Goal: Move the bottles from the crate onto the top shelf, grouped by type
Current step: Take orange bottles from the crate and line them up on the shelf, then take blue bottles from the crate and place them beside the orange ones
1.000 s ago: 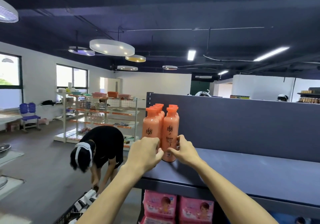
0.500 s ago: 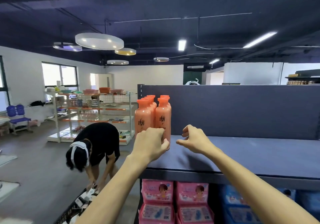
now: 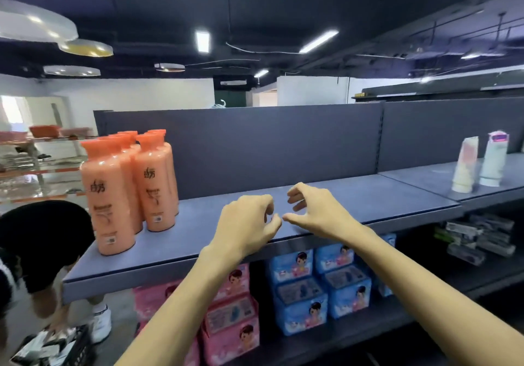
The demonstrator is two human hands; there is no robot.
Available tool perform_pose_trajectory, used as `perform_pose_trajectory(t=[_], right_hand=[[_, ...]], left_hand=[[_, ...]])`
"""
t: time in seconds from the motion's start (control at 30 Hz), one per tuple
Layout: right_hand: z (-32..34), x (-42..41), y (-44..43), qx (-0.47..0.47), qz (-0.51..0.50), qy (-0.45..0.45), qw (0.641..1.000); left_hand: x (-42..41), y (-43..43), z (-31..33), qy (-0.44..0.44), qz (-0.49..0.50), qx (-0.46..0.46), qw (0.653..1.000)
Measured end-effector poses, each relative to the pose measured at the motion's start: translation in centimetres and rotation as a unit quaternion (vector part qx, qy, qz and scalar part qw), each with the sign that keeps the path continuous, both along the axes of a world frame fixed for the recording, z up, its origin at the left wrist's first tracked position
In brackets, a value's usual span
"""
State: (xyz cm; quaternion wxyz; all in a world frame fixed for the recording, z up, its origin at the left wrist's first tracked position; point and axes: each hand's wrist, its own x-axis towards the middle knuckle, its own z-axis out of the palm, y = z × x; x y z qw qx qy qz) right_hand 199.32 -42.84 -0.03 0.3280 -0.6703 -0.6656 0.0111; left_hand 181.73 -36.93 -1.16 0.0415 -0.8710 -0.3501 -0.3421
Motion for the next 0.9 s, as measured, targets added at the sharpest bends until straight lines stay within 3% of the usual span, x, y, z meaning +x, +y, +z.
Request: perform_pose_trajectory(t=[0.2,0.3,0.63,0.9], right_hand=[[-5.8,1.6,-5.1,-0.010,0.038,0.014,0.999],[-9.6,2.7,-6.6,-0.031,0.022,0.024,0.999],[-27.7,4.3,-10.6,-0.257,-0.014,0.109,0.960],[-39.1,3.9,-14.9,-0.435,-0.033,0.093,0.895]], left_hand=[[1.2,-3.8,-5.7,-0.020,-0.071,-0.048,0.996],[1.9,-5.6,-11.2,-0.018,-0.070,-0.116,0.991],[2.2,-13.6,-31.2,0.119,0.033,-0.356,0.926],[0.6,-18.6,-38.2,0.182,0.045,-0.442,0.877]])
